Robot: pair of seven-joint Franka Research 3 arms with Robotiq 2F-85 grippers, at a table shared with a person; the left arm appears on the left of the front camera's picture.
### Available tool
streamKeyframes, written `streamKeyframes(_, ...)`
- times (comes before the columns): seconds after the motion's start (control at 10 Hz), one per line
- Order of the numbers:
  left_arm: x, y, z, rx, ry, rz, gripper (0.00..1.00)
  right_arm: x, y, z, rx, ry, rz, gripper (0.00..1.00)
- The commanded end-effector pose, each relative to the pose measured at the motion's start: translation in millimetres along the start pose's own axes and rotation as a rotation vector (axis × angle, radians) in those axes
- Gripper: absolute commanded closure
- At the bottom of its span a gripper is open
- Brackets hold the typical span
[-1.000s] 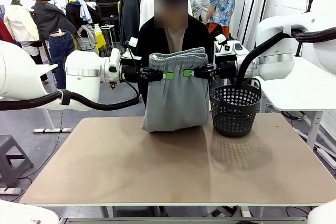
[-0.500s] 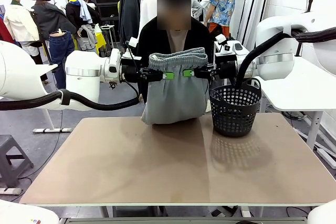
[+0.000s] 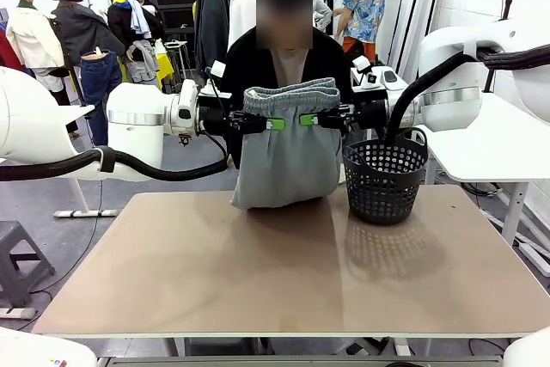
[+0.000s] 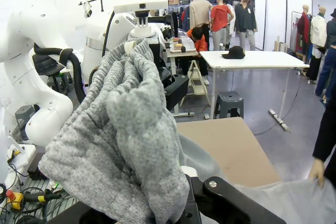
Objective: Fold the training pants.
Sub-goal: Release the ends of the Training pants and then grab the overlapped ends.
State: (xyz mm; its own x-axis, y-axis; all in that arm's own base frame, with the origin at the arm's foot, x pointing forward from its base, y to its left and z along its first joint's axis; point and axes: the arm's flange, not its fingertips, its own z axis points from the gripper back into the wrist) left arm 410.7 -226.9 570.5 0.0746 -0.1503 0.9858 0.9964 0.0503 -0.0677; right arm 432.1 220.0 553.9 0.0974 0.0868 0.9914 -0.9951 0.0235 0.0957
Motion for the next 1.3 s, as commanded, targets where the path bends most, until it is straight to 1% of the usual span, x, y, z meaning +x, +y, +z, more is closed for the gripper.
streamKeyframes(0.0, 2.7, -3.4, 1.1, 0.002, -0.018, 0.001, 1.0, 2.1, 2.0, -0.4, 0.001, 0.0, 0.004, 1.0)
streamKeyframes(1.2, 2.7, -3.4, 1.1, 0.002, -0.018, 0.001, 1.0, 2.1, 2.0, -0.4, 0.001, 0.0, 0.004, 1.0)
